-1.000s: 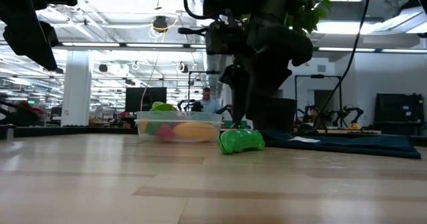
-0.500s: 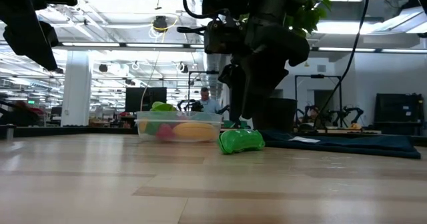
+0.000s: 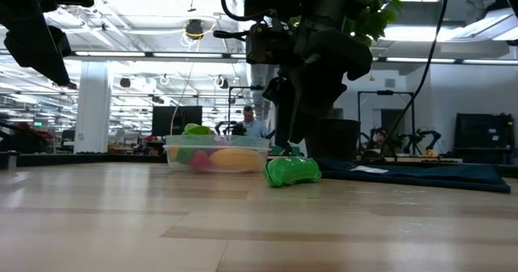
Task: Pick and placing Produce into tupperware
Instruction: Put the green peas into the transparent bin
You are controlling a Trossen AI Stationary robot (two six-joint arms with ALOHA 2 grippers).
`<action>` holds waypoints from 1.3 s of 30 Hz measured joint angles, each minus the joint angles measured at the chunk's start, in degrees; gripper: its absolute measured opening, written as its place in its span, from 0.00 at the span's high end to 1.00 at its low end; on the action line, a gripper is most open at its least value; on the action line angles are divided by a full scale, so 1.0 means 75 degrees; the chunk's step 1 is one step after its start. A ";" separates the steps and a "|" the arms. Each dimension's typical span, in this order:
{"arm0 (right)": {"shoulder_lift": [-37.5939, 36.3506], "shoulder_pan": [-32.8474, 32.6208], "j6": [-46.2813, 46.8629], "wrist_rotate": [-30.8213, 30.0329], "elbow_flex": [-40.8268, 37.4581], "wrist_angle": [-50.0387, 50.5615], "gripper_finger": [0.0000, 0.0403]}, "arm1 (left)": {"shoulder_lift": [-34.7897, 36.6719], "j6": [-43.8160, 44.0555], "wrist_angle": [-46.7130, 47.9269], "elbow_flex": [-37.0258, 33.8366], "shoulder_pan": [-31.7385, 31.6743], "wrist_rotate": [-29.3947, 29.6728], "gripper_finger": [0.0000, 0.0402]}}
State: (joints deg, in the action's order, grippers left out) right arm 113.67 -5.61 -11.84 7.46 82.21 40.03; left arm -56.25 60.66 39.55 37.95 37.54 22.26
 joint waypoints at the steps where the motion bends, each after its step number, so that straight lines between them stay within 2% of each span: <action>1: 0.0000 0.0000 0.0000 0.0000 0.0000 -0.0003 0.42 | 0.0000 0.0003 0.0000 0.0000 0.0000 0.0003 0.34; 19: 0.0003 -0.0298 -0.0032 0.0001 0.0000 -0.0332 0.43 | 0.0000 0.0006 -0.0001 0.0000 0.0000 0.0081 0.34; 26: 0.0259 -0.0188 0.0074 -0.0023 0.0013 -0.0418 0.46 | 0.0000 0.0011 -0.0006 0.0000 0.0000 0.0125 0.34; 28: 0.0312 -0.0182 0.0177 0.0001 -0.0044 -0.0071 0.46 | -0.0001 0.0020 -0.0009 0.0000 0.0000 0.0125 0.34; 30: 0.0427 -0.0222 0.0252 0.0002 0.0044 -0.0446 0.46 | -0.0003 0.0089 -0.0009 0.0000 0.0000 0.0095 0.34; 39: 0.0402 -0.0154 0.0246 0.0001 0.0012 -0.0235 0.46 | -0.0003 0.0143 0.0011 0.0000 0.0090 0.0085 0.34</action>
State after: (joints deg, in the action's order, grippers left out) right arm 116.68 -6.76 -9.99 7.47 82.30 38.27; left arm -56.27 61.73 39.64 37.95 38.22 22.90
